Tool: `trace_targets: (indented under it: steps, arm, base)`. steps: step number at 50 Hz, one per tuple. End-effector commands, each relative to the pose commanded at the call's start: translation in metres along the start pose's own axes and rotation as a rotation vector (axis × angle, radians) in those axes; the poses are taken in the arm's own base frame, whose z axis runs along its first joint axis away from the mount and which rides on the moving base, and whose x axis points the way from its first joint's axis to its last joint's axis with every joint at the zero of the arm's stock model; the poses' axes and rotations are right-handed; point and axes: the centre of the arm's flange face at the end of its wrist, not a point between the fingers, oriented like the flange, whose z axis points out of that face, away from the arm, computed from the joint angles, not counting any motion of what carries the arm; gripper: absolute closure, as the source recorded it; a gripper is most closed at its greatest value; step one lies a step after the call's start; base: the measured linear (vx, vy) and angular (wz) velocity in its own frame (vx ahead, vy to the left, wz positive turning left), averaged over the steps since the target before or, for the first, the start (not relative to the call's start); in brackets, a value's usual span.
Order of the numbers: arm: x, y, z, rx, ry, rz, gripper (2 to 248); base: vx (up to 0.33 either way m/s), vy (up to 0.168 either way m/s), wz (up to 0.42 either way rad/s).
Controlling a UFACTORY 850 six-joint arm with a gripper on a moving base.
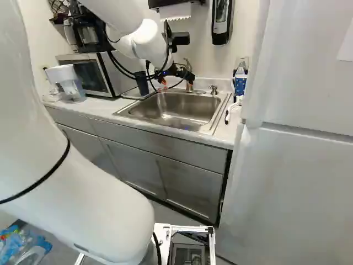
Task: Rinse the cup and place it in the tray
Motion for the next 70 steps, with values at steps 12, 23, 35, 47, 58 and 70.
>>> trace_targets:
  steps: [12,23,35,47,58,70]
  arm:
    - [0.0,0.0,0.0,0.0,0.0,0.0,3]
    - [0.0,0.0,0.0,0.0,0.0,0.0,3]
    - [0.0,0.0,0.0,0.0,0.0,0.0,3]
    - [0.0,0.0,0.0,0.0,0.0,0.0,3]
    - [0.0,0.0,0.0,0.0,0.0,0.0,3]
    - [0.0,0.0,0.0,0.0,0.0,0.0,3]
  base:
    - [0.0,0.0,0.0]
    - [0.0,0.0,0.0]
    - [0.0,0.0,0.0]
    - [0.0,0.0,0.0]
    - [-0.028,0.008,-0.002]
    - [-0.067,0.071,-0.01]
